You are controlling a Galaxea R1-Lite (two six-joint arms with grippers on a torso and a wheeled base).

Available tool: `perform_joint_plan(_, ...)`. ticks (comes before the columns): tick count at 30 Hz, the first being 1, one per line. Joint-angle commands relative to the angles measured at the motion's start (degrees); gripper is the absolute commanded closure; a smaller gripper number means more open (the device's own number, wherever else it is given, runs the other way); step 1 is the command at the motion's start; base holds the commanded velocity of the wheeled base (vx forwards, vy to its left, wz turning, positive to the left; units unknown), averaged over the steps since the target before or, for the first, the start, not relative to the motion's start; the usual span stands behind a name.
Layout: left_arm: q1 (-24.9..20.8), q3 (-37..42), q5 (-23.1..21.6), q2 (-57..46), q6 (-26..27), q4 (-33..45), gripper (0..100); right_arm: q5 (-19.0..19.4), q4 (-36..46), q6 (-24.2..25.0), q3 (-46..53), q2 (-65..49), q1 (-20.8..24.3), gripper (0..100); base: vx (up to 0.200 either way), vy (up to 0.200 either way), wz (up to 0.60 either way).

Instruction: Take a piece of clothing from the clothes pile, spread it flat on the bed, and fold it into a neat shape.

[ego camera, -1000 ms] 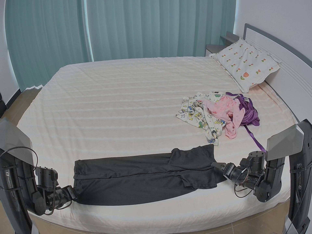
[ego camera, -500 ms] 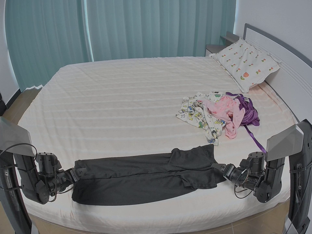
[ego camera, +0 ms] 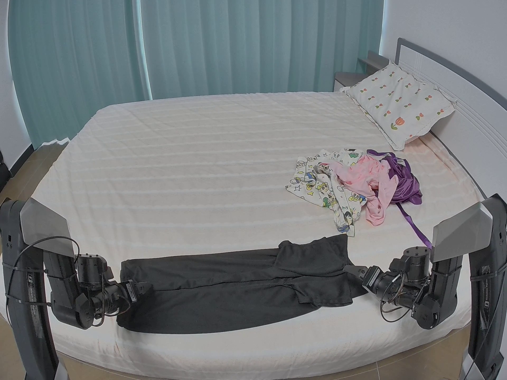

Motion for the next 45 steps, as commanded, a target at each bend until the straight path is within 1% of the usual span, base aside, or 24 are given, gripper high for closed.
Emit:
perform_joint_plan(1, 0.0, -0.2, 0.0, 1.5, 0.1, -0.1, 0, 0.0, -0.7, 0.0, 0.0, 0.5, 0.0, 0, 0.000, 0.000, 0.00)
perform_joint_plan(7, 0.7, -0.3, -0.1, 1.5, 0.2, -0.2, 0, 0.0, -0.7, 0.0, 0.1, 0.5, 0.2, 0, 0.000, 0.000, 0.00)
perform_joint_plan(10, 1.1, -0.2, -1.6, 1.4, 0.2, -0.2, 0, 0.0, -0.7, 0.0, 0.0, 0.5, 0.2, 0, 0.000, 0.000, 0.00)
perform_joint_plan(13, 1.1, -0.2, -4.5, 1.3, 0.1, -0.2, 0, 0.0, -0.7, 0.0, 0.0, 0.6, 0.2, 0, 0.000, 0.000, 0.00)
perform_joint_plan(15, 1.1, -0.3, -4.9, 1.4, 0.1, -0.2, 0, 0.0, -0.8, 0.0, 0.0, 0.6, 0.3, 0, 0.000, 0.000, 0.00)
perform_joint_plan(18, 1.0, -0.7, -7.2, 1.5, 0.2, -0.2, 0, -0.5, -0.7, 0.0, 0.0, 0.5, 0.3, 0, 0.000, 0.000, 0.00)
perform_joint_plan(24, 0.9, -2.2, -7.6, 2.3, 0.8, -0.2, 0, -0.7, -0.7, 0.0, 0.0, 0.5, 0.4, 0, 0.000, 0.000, 0.00)
perform_joint_plan(25, 0.9, -2.2, -7.6, 2.3, 1.0, -0.2, 100, -0.7, -0.7, 0.0, 0.1, 0.5, 0.5, 0, 0.000, 0.000, 0.00)
perform_joint_plan(33, 0.9, -2.1, -7.6, 2.2, 1.1, 0.0, 100, -0.7, -0.7, 0.0, 0.0, 0.5, 0.5, 0, 0.000, 0.000, 0.00)
perform_joint_plan(34, 1.7, -1.8, -7.6, 2.1, 1.1, 0.3, 100, -0.7, -0.8, 0.0, 0.2, 0.4, 0.5, 0, 0.000, 0.000, 0.00)
perform_joint_plan(42, 2.5, 0.6, -6.8, -1.3, 1.2, -0.1, 100, -0.7, -0.7, 0.0, 0.2, 0.4, 0.5, 0, 0.000, 0.000, 0.00)
perform_joint_plan(45, 4.0, 0.9, -6.8, -3.0, 1.3, 0.3, 100, -0.7, -0.7, 0.0, 0.3, 0.4, 0.5, 0, 0.000, 0.000, 0.00)
